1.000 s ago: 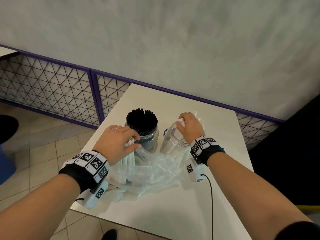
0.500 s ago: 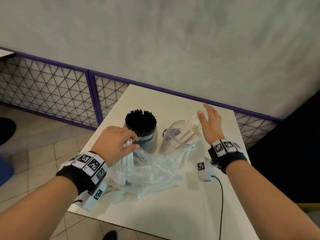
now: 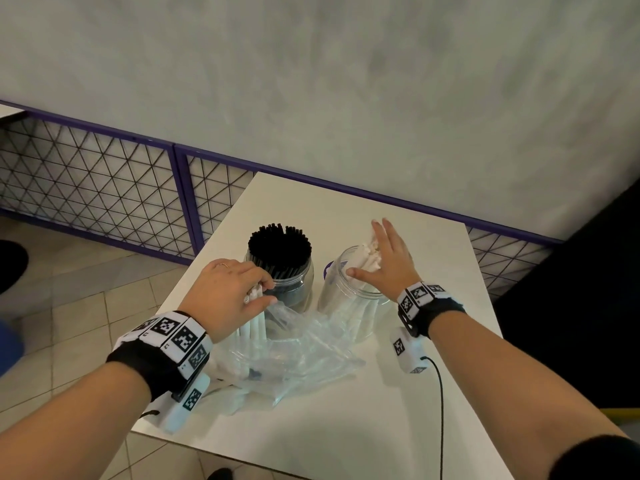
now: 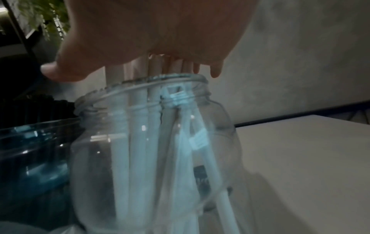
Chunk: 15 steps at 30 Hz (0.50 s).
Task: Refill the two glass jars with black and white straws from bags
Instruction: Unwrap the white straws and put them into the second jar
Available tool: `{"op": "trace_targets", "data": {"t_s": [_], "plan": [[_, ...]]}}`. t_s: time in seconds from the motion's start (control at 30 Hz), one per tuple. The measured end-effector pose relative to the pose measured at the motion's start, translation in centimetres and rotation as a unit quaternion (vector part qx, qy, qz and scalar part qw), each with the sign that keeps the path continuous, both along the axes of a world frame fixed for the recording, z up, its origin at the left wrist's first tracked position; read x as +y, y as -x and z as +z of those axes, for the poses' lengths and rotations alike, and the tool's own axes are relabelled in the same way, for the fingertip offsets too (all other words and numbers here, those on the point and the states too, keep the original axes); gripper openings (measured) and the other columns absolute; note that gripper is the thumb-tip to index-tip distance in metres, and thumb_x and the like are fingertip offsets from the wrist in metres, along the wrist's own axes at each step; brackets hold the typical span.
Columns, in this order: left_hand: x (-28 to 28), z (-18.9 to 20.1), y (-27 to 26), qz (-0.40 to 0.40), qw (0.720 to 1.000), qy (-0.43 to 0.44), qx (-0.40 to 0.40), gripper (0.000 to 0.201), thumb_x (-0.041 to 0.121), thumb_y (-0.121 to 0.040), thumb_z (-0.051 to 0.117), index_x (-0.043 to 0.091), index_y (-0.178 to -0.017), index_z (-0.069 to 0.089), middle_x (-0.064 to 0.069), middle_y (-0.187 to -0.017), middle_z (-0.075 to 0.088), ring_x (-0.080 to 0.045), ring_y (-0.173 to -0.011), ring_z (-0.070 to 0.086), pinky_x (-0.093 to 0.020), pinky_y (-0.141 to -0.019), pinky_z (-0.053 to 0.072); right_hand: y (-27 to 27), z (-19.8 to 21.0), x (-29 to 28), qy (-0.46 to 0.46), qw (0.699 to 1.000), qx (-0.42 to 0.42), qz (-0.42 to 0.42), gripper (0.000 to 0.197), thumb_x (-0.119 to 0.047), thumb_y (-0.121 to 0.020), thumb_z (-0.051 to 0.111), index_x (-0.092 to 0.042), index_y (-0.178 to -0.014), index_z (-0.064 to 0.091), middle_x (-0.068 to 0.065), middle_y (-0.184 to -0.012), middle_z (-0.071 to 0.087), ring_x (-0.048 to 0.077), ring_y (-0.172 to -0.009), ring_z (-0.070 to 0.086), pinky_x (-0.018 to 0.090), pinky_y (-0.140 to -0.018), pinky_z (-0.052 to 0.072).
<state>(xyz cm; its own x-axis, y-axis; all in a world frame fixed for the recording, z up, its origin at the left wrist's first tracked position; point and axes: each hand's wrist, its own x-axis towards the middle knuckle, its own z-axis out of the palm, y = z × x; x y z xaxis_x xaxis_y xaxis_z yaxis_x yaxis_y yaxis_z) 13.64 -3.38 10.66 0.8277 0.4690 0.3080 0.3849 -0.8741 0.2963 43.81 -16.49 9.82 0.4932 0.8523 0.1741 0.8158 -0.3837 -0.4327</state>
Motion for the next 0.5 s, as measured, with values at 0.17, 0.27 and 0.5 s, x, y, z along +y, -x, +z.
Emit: {"op": "trace_targets", "data": {"t_s": [0.17,0.27,0.5], "plan": [[0.0,0.0,0.1,0.004,1.000,0.006,0.000,0.036,0.060,-0.081,0.040,0.034,-0.091,0.062,0.021,-0.088,0.062,-0.011,-0.080,0.060,-0.027,-0.089,0.034,0.2,0.5,2.7,0.007,0.999,0.000,0.035,0.105,-0.076,-0.065,0.060,-0.034,-0.149,0.013,-0.003,-0.159,0.006,0.027,-0.144,0.013,0.046,-0.114,0.025],[0.1,-0.1,0.2,0.004,1.000,0.009,0.000,0.036,0.060,-0.081,0.040,0.034,-0.092,0.063,0.021,-0.088,0.062,-0.011,-0.081,0.060,-0.028,-0.091,0.035,0.7,0.2,3.5,-0.020,1.000,-0.003,0.021,0.078,-0.061,-0.074,0.067,-0.028,-0.139,0.041,0.000,-0.143,0.035,0.024,-0.130,0.034,0.042,-0.107,0.038],[0.1,0.0,0.2,0.008,1.000,0.006,-0.002,0.036,0.059,-0.081,0.039,0.034,-0.091,0.063,0.020,-0.088,0.063,-0.011,-0.080,0.060,-0.028,-0.091,0.035,0.7,0.3,3.4,-0.142,0.986,-0.080,-0.039,0.036,-0.037,-0.079,0.071,-0.012,-0.104,0.067,0.003,-0.099,0.061,0.024,-0.097,0.051,0.035,-0.085,0.045]]}}
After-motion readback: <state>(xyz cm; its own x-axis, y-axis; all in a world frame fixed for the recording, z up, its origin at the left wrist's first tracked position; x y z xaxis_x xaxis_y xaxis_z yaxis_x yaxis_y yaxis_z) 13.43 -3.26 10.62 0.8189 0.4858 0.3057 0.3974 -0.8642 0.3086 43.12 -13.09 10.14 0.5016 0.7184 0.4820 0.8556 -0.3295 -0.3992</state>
